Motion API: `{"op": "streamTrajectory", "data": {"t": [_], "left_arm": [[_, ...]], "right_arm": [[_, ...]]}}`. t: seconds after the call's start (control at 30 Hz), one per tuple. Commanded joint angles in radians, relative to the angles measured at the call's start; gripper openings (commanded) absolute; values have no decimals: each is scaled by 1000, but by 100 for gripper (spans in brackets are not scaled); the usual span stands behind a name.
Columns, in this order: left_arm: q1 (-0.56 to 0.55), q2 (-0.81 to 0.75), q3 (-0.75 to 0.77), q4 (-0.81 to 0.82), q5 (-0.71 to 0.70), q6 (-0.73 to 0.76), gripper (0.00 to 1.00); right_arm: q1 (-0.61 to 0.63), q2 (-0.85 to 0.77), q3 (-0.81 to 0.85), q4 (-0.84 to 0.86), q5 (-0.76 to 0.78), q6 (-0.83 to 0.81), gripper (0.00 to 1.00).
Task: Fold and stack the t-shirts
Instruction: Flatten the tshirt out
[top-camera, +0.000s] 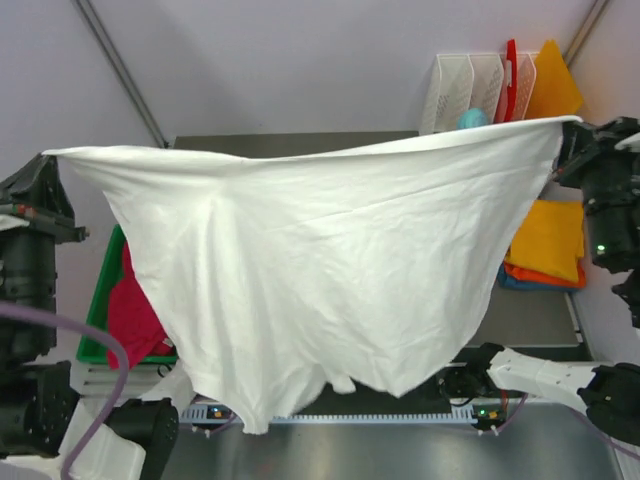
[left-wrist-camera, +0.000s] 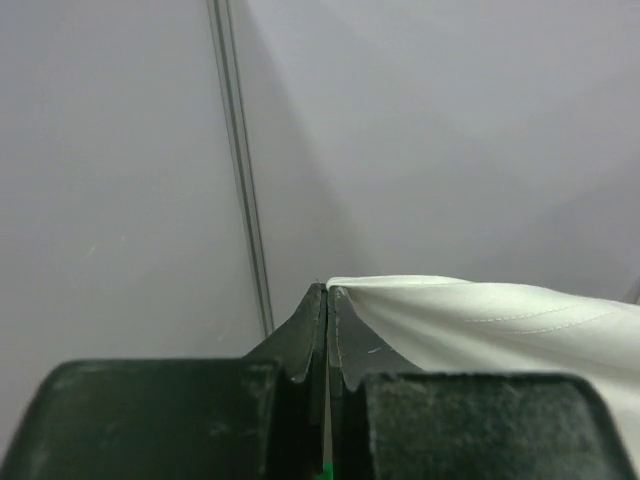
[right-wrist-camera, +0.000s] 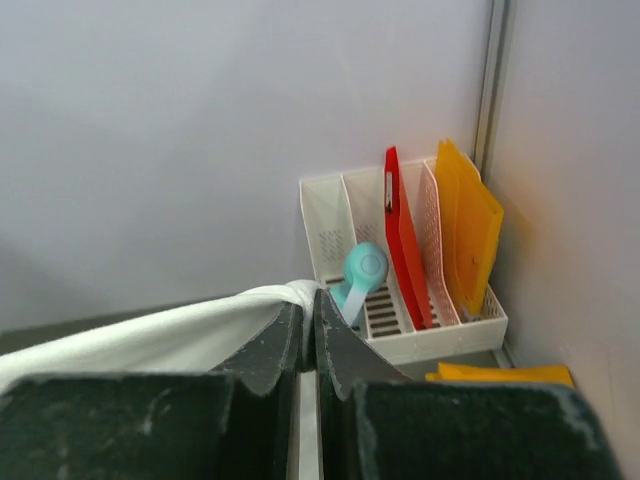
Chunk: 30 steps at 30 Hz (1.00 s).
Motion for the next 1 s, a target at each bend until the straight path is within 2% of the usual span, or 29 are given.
{"op": "streamTrajectory", "data": {"t": [0.0,0.07,0.1,0.2,0.4,0.63,0.73,0.97], "left_arm": [[-57,37,-211,11,-141,66,0],[-65,13,-337,114,-130,97,0],[-65,5,-467,154,-107,106,0],[-64,26,-641,257,-67,120,0],[-48,173,-856,479,-12,139,0],[7,446,-872,657,17,117,0],[13,578,-851,693,7,117,0],[19,767,-749,734,-22,111,0]], "right_arm": [[2,19,-201,72,57,1,0],[-14,37,-285,117,16,50,0],[-55,48,-355,126,-13,57,0],[-148,103,-472,167,-134,173,0],[-275,327,-534,310,-272,256,0],[-340,673,-391,385,-317,267,0],[-350,807,-293,390,-326,241,0],[-386,1077,-62,371,-366,222,0]]}}
